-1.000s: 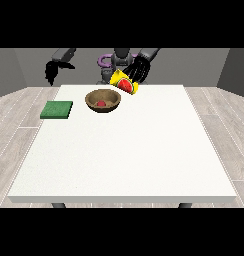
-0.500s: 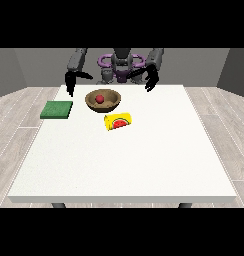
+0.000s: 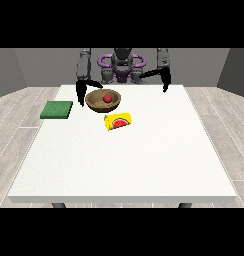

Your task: Pick the cup and pour the ball into the bowl, then pick the bowl and place it on the pad

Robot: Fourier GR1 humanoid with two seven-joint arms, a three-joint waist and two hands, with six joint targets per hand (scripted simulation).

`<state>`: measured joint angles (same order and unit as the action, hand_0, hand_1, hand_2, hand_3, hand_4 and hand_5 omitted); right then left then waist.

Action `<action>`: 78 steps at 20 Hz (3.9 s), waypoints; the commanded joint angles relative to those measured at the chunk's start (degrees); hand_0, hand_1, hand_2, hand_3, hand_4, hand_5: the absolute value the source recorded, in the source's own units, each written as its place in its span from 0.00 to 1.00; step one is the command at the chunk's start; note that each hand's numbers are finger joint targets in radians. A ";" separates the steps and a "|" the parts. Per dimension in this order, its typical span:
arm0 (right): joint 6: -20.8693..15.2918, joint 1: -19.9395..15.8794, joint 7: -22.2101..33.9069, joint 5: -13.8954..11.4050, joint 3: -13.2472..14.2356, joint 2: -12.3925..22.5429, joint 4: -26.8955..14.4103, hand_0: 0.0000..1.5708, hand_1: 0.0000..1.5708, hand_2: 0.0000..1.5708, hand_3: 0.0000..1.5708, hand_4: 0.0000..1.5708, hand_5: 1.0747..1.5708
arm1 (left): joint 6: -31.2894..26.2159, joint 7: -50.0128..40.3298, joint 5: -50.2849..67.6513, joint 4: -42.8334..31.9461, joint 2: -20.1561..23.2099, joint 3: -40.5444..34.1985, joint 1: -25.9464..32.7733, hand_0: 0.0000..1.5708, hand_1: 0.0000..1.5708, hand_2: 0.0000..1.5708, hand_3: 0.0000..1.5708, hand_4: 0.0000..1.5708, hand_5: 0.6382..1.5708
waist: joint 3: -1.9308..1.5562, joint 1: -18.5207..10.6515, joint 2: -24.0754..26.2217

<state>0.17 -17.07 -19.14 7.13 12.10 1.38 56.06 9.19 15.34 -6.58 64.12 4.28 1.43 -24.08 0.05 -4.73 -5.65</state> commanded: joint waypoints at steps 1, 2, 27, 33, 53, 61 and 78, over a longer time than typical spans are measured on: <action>0.14 -4.58 -0.22 1.29 0.57 1.25 -6.39 0.00 0.00 0.00 0.00 0.16 0.99 | -1.59 -1.64 0.72 1.06 1.64 -2.22 0.14 0.00 0.00 0.00 0.00 0.00 0.99 | -0.06 1.14 0.38; -0.88 -3.64 -3.37 1.07 1.28 0.51 -6.60 0.00 0.00 0.00 0.00 0.16 0.99 | -4.95 3.15 2.53 0.99 3.25 -2.81 2.23 0.00 0.00 0.00 0.00 0.00 0.99 | -0.06 -0.12 -1.23; -29.43 -4.08 5.60 -14.71 -4.91 6.78 -21.46 1.00 1.00 1.00 0.88 0.58 0.99 | -8.93 -1.51 3.75 6.82 2.68 -2.09 1.48 0.00 0.00 0.00 0.00 0.52 0.92 | 0.27 -6.91 -1.38; -26.81 -8.89 25.36 -18.00 -10.48 6.88 -16.37 1.00 1.00 1.00 0.62 0.52 0.98 | -8.16 -0.52 4.73 -0.34 5.27 -6.83 6.64 0.00 0.00 0.00 0.00 0.62 0.84 | 0.11 1.18 10.15; -8.64 -11.10 25.92 -10.86 2.65 29.71 -12.37 1.00 1.00 1.00 0.00 0.57 1.00 | -16.88 -0.07 12.30 4.19 13.91 -14.09 4.54 0.00 0.00 0.00 0.00 0.82 0.94 | -0.11 -0.90 0.97; -8.99 -9.42 19.22 -8.84 5.93 30.65 -11.86 1.00 1.00 1.00 0.00 0.51 1.00 | -29.16 5.99 23.04 -5.41 30.36 -29.49 3.47 0.00 0.00 0.00 0.00 0.82 1.00 | -0.04 -0.35 -4.96; -6.66 -17.53 17.48 -5.70 11.32 35.89 -23.41 0.00 0.00 0.27 0.41 0.00 0.78 | -31.70 8.73 24.47 -7.80 34.68 -31.12 1.21 0.00 0.00 0.00 0.00 0.75 0.98 | -0.09 -1.26 -11.39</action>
<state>-8.30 -32.63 -1.31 0.95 23.41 36.94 34.58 -22.71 24.22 17.88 56.34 38.60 -29.94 -22.06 -0.04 -6.13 -16.24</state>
